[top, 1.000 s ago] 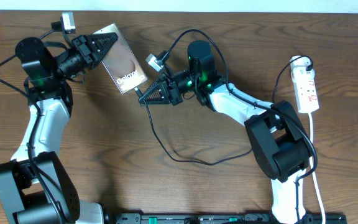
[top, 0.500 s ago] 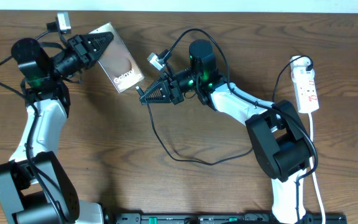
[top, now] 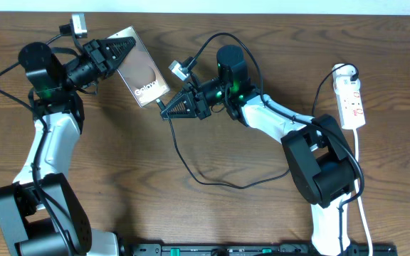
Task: Plug charger to phone and switch on socket
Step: 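Align the plug under the phone's charging port with the right gripper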
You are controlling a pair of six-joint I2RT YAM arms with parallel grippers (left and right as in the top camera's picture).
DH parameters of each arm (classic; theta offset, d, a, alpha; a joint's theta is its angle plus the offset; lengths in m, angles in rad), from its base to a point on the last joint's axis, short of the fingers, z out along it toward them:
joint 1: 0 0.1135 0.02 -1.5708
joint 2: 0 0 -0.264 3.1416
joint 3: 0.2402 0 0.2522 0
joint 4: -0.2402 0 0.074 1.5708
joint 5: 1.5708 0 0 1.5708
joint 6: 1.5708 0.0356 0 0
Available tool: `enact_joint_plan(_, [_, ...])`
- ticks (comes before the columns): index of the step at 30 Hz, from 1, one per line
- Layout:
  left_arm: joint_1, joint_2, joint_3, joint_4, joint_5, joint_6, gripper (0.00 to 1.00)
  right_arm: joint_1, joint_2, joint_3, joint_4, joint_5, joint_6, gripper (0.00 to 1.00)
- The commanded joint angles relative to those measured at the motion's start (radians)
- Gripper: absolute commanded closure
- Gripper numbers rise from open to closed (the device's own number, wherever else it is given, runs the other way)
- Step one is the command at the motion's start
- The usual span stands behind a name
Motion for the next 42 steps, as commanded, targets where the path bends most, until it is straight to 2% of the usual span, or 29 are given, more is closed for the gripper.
enact_joint_plan(1, [-0.006,0.0,0.005,0.011,0.025,-0.024,0.93,-0.002,-0.001,0.011,0.003,0.008,0.005,0.99])
enact_joint_plan(15, [-0.006,0.0,0.005,0.011,0.032,-0.038,0.93,0.0,-0.001,0.011,0.003,0.016,0.005,0.99])
enact_joint_plan(42, [-0.031,0.0,0.005,0.011,0.092,0.008,0.93,0.0,-0.001,0.011,0.005,0.016,0.021,0.99])
